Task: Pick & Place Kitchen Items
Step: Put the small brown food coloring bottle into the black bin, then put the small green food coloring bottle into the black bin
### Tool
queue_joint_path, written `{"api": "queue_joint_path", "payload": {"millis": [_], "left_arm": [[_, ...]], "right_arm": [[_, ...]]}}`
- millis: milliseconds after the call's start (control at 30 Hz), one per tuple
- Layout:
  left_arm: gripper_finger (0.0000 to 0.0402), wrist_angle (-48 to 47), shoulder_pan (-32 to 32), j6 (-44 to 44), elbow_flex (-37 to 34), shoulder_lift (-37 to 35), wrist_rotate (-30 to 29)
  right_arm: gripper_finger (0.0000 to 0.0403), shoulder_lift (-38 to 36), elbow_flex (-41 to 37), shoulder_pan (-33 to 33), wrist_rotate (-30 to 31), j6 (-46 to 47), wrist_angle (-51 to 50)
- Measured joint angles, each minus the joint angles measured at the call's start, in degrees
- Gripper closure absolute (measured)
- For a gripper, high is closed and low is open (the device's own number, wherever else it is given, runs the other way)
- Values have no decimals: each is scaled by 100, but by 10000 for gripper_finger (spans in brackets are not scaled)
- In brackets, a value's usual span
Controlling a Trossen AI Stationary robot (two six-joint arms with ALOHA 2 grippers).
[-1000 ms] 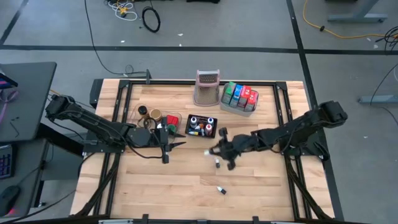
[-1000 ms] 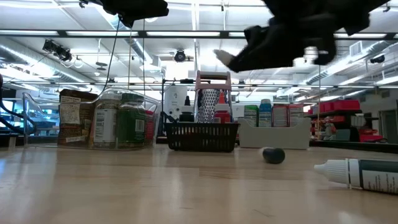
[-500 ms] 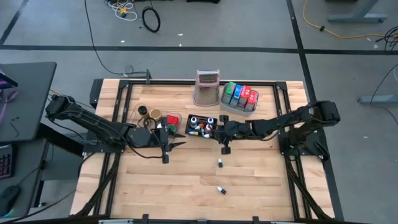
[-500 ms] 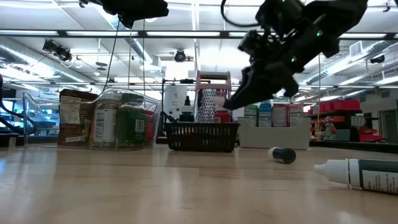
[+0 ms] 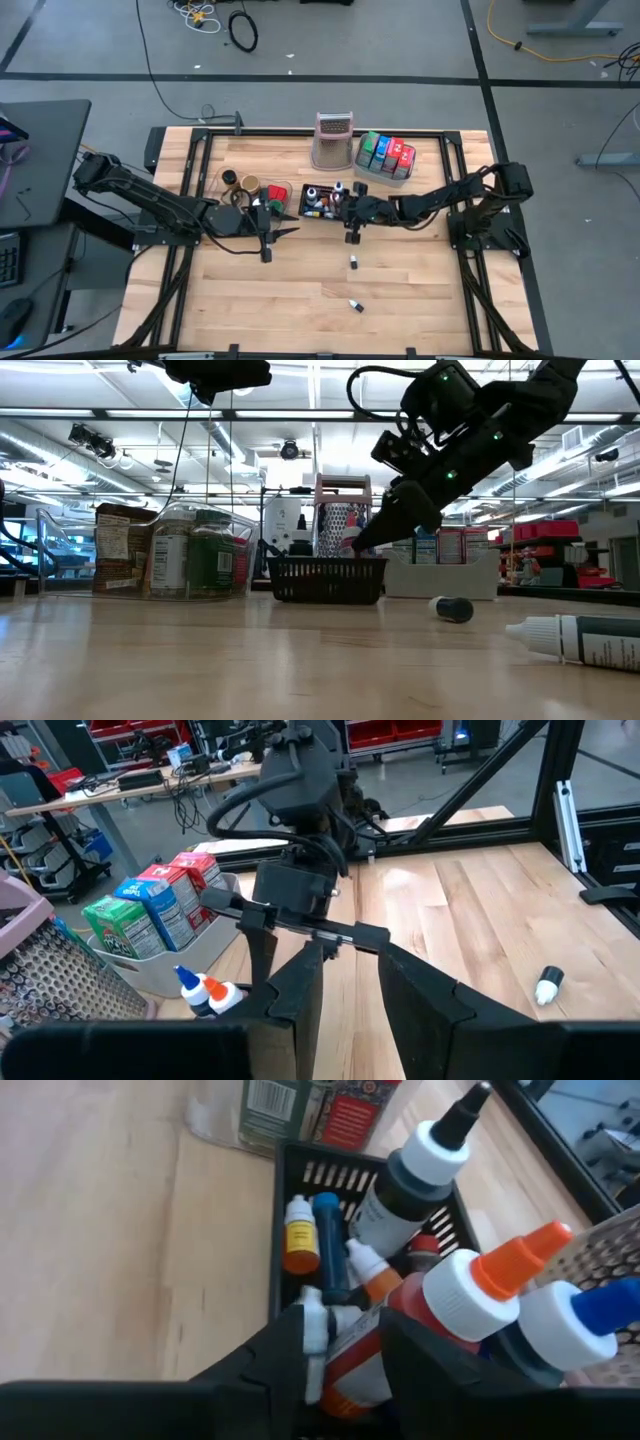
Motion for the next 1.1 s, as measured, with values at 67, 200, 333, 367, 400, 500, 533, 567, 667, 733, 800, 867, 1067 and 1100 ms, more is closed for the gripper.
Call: {"api": "queue_joint_path", "payload": {"millis": [67, 200, 333, 367, 400, 500, 533, 567, 667, 733, 800, 867, 1067, 1100], "left_arm": [[292, 0, 1, -1, 0, 0, 0], [292, 0, -1, -47, 0, 0, 2], [292, -9, 0, -76, 0, 0, 2], [292, -7, 0, -81, 0, 0, 5], [292, -7, 1, -82, 0, 0, 10], [292, -7, 1, -85, 0, 0, 22], [292, -7, -1, -85, 0, 0, 22], [292, -7, 0, -85, 0, 0, 22], [292, -11, 1, -103, 0, 0, 22], [292, -17, 0, -171, 0, 0, 22], [292, -25, 1, -179, 0, 0, 22], [292, -42, 1, -179, 0, 0, 22], [292, -41, 1, -203, 0, 0, 24], [292, -42, 0, -199, 0, 0, 22]], "right_arm": [[256, 0, 0, 4, -7, 71, -9], [241, -2, 0, 4, -10, 92, -96], [234, -1, 0, 22, -44, 92, -96], [234, -6, 0, 35, -111, 92, -98], [234, -29, 0, 62, -150, 92, -112], [239, -145, 0, 204, -216, 92, -146], [242, -209, 0, 254, -218, 92, -209], [244, -280, 0, 314, -221, 91, -254], [250, -553, 0, 507, -248, 251, -547], [252, -715, 0, 624, -538, 451, -814], [251, -771, 2, 762, -1042, 297, -1042], [247, -768, 1, 919, -1515, -209, -1355], [222, -577, -2, 1249, -2446, -906, -1585], [216, -554, 0, 1280, -2535, -909, -1616]]}}
